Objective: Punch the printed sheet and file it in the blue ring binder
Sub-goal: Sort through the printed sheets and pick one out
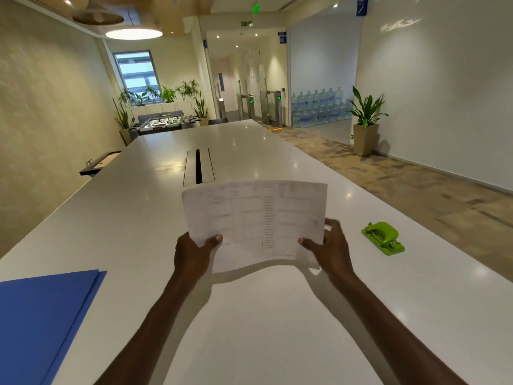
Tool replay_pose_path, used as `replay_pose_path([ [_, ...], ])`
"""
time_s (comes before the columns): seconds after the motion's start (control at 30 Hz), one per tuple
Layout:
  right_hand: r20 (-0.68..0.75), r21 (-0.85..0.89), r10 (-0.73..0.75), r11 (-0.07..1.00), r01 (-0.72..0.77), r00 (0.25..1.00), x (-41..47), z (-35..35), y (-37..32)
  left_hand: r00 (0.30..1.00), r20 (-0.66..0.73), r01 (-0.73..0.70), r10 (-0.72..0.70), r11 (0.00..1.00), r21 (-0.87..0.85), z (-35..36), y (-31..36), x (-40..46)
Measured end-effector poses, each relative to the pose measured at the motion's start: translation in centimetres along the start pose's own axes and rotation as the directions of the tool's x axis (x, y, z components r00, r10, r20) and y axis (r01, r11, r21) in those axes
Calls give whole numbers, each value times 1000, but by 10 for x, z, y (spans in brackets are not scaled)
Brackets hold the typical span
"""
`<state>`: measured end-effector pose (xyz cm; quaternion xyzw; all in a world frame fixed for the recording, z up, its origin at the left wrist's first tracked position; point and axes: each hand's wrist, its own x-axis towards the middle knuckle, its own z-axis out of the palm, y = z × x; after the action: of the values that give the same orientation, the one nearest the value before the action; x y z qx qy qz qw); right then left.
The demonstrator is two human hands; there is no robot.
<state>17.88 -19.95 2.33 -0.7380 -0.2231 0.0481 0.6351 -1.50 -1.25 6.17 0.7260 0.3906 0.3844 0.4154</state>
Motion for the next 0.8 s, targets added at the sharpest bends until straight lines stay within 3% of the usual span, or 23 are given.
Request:
replay_pose_path([
  [0.13,-82,-214,-288,940,266,954,18,-18,-43,980,121,-174,159,977,126,-18,34,14],
  [0.23,20,-417,-463,802,428,886,24,-29,-78,946,243,-266,216,943,200,-32,61,23],
  [0.3,169,-413,-455,773,482,874,26,-32,-98,906,341,-337,250,915,224,-40,78,29],
  [0.43,449,-262,-319,846,464,835,29,-31,-121,824,500,-449,265,844,294,-47,108,32],
  [0.53,446,-124,-318,904,410,836,26,-26,-120,826,409,-529,387,783,328,-49,118,32],
  [0.63,325,37,-320,945,326,890,22,-20,-112,857,91,-511,507,816,271,-48,117,31],
  [0.7,286,155,-281,957,245,916,21,-19,-108,893,-105,-427,438,897,110,-44,112,28],
  [0.73,284,213,-252,957,196,925,20,-19,-107,924,-133,-361,360,932,15,-40,109,27],
  [0.8,280,297,-211,947,125,936,20,-18,-104,978,-12,-205,207,956,-208,-33,103,25],
])
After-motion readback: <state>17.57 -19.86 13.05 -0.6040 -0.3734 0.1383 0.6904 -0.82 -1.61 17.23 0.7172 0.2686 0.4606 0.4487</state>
